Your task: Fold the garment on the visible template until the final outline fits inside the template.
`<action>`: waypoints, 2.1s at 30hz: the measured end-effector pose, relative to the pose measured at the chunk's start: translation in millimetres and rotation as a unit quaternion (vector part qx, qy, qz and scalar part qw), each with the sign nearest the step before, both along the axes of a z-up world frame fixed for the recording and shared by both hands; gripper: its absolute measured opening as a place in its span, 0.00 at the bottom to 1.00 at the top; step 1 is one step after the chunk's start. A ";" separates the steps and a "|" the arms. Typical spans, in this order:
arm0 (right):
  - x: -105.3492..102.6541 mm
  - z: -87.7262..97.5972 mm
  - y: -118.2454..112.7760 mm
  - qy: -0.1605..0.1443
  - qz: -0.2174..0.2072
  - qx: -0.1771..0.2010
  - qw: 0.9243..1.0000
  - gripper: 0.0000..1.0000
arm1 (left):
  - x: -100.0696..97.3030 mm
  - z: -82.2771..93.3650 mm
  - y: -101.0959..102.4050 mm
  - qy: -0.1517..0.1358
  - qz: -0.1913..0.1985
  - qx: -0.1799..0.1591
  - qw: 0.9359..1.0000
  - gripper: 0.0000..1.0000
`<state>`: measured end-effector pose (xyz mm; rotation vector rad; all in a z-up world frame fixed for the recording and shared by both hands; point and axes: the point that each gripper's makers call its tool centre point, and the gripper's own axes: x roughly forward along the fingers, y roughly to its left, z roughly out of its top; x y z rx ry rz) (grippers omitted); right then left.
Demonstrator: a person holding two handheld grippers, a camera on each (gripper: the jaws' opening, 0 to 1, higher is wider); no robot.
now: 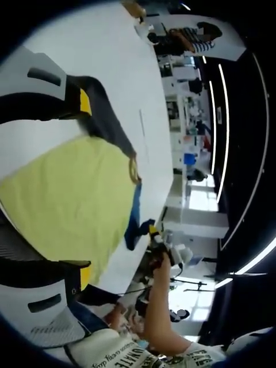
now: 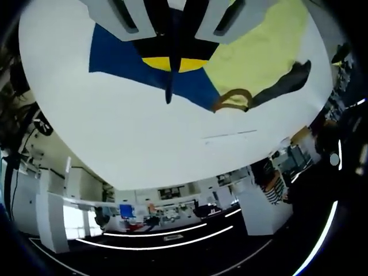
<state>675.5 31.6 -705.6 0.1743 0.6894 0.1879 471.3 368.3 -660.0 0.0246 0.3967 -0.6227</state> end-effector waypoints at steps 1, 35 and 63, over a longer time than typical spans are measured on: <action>0.4 0.1 1.3 0.000 0.001 0.001 1.000 0.00 | -0.1 0.0 0.0 0.000 0.000 0.000 1.000 0.99; 13.9 1.8 92.1 0.002 0.085 -0.004 0.996 0.00 | -0.6 -4.2 2.5 0.000 0.004 -0.001 1.000 0.99; 17.9 -3.4 151.6 0.010 0.125 0.004 0.992 0.00 | -1.6 -8.0 7.5 0.003 0.017 0.001 1.000 0.99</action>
